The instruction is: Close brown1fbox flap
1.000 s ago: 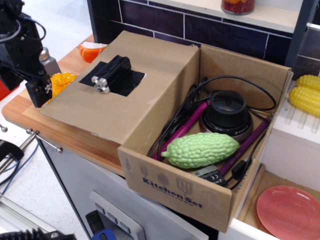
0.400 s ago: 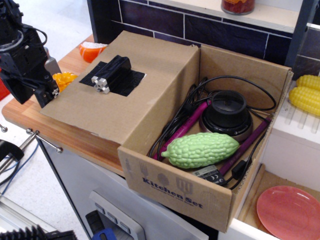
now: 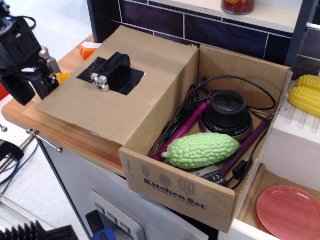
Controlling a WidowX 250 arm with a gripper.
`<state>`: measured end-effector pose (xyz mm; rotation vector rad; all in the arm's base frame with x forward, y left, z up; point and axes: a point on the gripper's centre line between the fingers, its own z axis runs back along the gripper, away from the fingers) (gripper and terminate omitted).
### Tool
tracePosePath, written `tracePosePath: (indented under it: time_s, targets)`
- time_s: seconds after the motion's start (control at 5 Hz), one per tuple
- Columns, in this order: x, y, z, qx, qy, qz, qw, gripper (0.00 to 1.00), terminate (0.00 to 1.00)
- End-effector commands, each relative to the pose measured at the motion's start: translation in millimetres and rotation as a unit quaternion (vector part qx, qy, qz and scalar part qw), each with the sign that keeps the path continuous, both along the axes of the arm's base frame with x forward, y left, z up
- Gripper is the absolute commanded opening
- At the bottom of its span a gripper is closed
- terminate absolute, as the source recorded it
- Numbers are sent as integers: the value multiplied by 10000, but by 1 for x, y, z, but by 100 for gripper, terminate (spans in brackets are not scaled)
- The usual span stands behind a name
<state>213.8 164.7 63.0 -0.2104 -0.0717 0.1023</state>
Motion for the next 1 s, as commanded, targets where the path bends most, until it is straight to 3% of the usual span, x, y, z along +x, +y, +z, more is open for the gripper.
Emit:
tracePosePath:
  time_s: [0.0,0.8]
  targets:
    - [8,-11,51,204,-291,-96,9993,100,0]
    - [23,-66,128,1835,-353,-498,9811,100,0]
